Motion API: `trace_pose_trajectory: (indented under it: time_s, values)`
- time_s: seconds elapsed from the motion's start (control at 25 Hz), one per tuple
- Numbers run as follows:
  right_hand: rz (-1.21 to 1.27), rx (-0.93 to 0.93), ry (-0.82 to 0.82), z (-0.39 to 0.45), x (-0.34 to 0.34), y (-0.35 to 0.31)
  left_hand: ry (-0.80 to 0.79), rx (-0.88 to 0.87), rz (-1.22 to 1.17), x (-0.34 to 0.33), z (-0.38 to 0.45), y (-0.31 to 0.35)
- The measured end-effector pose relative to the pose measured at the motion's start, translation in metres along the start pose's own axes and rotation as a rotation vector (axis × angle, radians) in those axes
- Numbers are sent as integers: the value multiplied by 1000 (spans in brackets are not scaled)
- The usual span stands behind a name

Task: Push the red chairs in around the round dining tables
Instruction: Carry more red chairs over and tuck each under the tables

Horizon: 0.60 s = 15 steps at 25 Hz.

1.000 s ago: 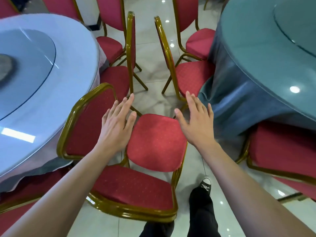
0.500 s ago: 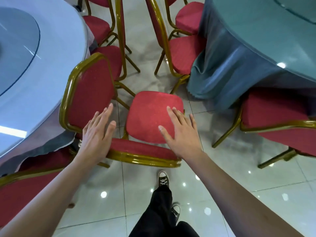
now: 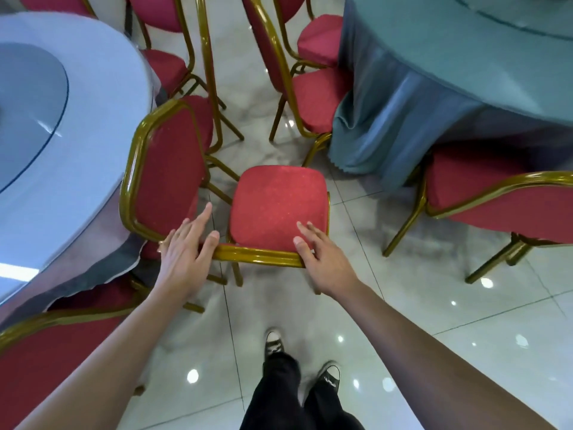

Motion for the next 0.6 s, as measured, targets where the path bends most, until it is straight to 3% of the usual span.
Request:
trace_pose_trajectory:
  time_s: [0.24, 0.6]
  values:
    - [56, -152, -24, -28, -8, 7, 27, -113, 11, 6, 1, -7]
    - [154, -368, 182, -94, -32, 37, -23, -327, 86, -6, 0, 3]
Point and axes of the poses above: each hand's wrist, its own z-axis towards the middle knuckle, its own x-axis out of the back of the hand, y = z × x, the point moved 8 cm from there along z, towards the middle knuckle, and after that the axes turned 9 degrees about -x, right-handed, at the moved point
